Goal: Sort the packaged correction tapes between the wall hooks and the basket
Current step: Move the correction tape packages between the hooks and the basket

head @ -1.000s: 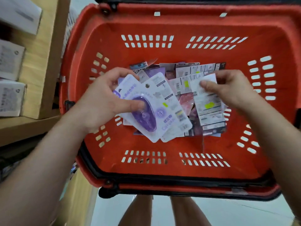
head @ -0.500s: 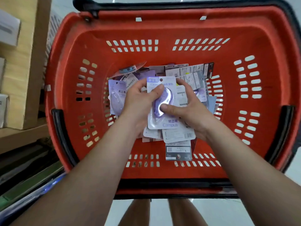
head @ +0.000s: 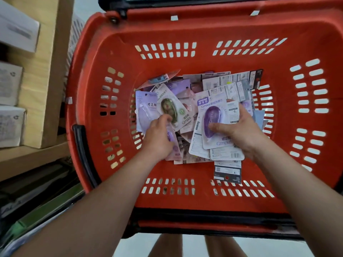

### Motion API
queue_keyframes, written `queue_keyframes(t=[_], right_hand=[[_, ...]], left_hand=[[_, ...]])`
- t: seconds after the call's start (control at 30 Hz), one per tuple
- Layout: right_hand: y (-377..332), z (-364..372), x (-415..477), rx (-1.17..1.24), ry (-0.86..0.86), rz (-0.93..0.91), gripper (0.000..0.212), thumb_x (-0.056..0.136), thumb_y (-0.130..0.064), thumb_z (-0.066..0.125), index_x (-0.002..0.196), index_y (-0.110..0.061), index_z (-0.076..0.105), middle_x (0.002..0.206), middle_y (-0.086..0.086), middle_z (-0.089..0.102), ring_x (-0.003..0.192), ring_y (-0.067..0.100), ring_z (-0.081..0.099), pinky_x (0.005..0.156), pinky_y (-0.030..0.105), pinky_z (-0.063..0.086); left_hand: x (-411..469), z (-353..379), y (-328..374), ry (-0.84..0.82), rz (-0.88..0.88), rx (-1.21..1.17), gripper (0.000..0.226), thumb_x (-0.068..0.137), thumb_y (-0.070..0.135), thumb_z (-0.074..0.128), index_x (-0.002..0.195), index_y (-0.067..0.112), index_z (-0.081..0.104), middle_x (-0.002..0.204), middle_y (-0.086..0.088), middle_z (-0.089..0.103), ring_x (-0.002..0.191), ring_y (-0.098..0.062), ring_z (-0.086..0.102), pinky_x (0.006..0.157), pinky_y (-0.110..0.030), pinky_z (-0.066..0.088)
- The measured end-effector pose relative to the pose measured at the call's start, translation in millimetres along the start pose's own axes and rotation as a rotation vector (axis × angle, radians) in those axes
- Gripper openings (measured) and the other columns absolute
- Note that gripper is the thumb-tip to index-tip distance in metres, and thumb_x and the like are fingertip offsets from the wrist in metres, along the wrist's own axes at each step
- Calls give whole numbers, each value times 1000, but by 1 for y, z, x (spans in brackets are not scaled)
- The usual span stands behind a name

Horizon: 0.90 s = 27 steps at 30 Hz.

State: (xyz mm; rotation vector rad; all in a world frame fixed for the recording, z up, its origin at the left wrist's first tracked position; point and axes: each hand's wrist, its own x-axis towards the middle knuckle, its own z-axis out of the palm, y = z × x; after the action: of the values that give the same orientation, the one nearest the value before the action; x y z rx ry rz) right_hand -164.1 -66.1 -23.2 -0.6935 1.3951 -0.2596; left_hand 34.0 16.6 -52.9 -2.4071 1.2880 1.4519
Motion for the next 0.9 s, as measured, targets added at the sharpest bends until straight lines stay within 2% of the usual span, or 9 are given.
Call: queue_keyframes(t=[0.13, 0.3, 0.37, 0.43, 0.53, 0.63, 0.73, 0.8, 0.9], right_hand=[[4, -3, 3, -72, 13, 44, 46, 74, 2, 81, 110, -18, 61, 106, 6, 75, 89, 23, 75, 76, 42, 62], [6, -4, 3, -87, 32, 61, 41, 74, 4, 81, 107, -15, 64, 98, 6, 76, 77, 21, 75, 64, 36, 63], [4, -6, 1, -95, 36, 51, 41, 74, 3, 81, 108, -14, 65, 97, 6, 76, 78, 22, 75, 66, 38, 63], [-1, -10, -2, -95, 28, 46, 45, 74, 3, 81, 113, -11, 66, 99, 7, 77, 83, 25, 76, 72, 44, 63], [-13, -11, -13, -54, -14, 59, 49, 72, 3, 82, 116, -10, 65, 101, 10, 77, 86, 29, 75, 76, 49, 62], [-33, -6, -35, -5, -134, 48, 59, 64, -3, 83, 119, -7, 64, 104, 13, 76, 91, 32, 74, 80, 50, 60], [-53, -3, -63, 88, -229, 50, 60, 64, -7, 79, 121, -7, 62, 106, 16, 75, 92, 36, 73, 79, 50, 60], [-66, -5, -78, 135, -240, 43, 58, 65, -8, 77, 122, -8, 61, 108, 17, 74, 93, 37, 73, 79, 50, 60], [-84, -5, -97, 174, -241, 53, 55, 71, -13, 74, 124, -9, 60, 110, 18, 73, 94, 36, 72, 79, 49, 60]], left_hand=[[9, 14, 2, 153, -154, -187, 74, 70, 26, 88, 126, 17, 41, 120, -3, 42, 103, -20, 50, 88, -29, 43], [17, 37, 10, 156, -432, -225, 74, 71, 28, 84, 126, 16, 35, 127, -17, 47, 112, -36, 55, 85, -36, 47], [14, 31, 9, 162, -488, -336, 68, 71, 29, 77, 124, 19, 36, 120, -12, 55, 102, -34, 61, 81, -37, 53], [1, 12, 10, 162, -517, -619, 56, 75, 27, 70, 122, 22, 39, 104, -1, 59, 84, -21, 65, 71, -36, 55], [-29, -19, 26, 47, -391, -995, 48, 80, 24, 75, 120, 24, 50, 94, 1, 66, 73, -12, 66, 71, -32, 50], [-60, -36, 60, 11, -128, -1030, 54, 67, 36, 88, 110, 27, 56, 116, -5, 66, 93, -17, 66, 79, -36, 57], [-82, -44, 89, 10, -18, -1113, 39, 77, 30, 81, 109, 28, 58, 122, -1, 63, 109, -21, 64, 87, -40, 58], [-96, -56, 100, -40, 28, -1157, 36, 86, 19, 73, 116, 24, 55, 121, 6, 61, 110, -16, 65, 82, -37, 60], [-120, -79, 103, -80, 110, -1084, 48, 75, 30, 74, 120, 31, 58, 120, 17, 61, 105, -8, 67, 81, -30, 59]])
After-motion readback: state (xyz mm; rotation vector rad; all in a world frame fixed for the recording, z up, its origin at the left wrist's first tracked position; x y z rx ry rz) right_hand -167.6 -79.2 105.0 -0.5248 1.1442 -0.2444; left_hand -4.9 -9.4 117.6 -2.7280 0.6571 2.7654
